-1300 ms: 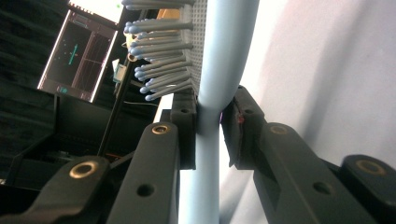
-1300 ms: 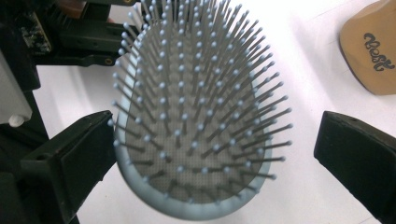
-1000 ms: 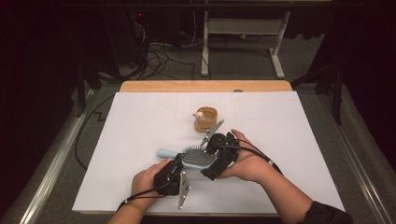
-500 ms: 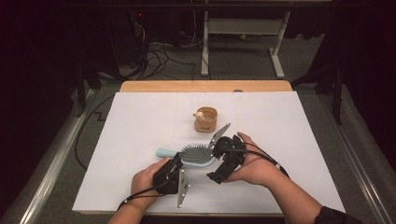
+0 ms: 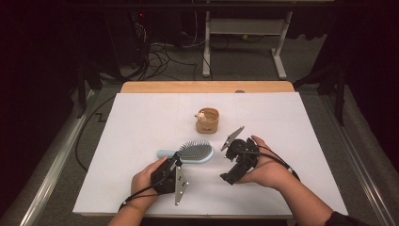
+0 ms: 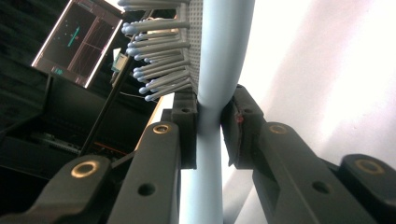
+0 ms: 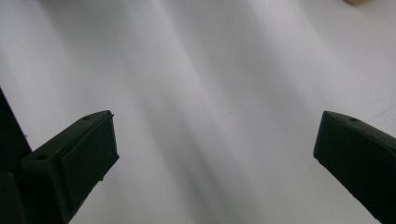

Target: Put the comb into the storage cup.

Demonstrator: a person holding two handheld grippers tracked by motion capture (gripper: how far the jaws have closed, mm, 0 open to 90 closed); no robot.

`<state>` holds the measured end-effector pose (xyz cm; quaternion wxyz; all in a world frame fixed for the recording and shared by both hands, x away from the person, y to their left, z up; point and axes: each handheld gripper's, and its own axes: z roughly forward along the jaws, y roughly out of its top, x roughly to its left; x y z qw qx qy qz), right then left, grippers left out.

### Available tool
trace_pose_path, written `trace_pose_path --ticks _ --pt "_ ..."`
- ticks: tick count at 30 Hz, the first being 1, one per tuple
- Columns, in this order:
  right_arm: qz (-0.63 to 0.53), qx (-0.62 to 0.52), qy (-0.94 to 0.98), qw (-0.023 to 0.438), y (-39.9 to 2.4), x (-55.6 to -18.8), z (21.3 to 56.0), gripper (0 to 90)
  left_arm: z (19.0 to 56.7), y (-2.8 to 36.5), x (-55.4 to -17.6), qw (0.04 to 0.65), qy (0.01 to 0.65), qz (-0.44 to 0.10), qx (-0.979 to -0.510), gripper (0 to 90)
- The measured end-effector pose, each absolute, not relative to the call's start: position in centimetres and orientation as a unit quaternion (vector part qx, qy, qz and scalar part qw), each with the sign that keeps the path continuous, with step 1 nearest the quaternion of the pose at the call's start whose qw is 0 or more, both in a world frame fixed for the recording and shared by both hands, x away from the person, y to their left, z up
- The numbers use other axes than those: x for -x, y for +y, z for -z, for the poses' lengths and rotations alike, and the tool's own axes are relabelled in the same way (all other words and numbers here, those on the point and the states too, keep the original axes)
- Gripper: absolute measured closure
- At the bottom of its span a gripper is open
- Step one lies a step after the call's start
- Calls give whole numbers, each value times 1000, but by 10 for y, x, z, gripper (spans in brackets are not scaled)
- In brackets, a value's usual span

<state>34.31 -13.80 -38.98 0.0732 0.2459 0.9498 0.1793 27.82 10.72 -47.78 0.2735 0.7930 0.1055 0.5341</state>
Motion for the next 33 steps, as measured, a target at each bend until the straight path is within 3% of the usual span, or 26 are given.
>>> trace_pose_path --ticks 24,33 --pt "-137 -276 947 91 -182 -344 427 2 463 123 -283 324 165 -513 -777 767" --pt "-202 -307 923 118 -198 -341 434 2 451 135 -287 382 214 -461 -772 767"
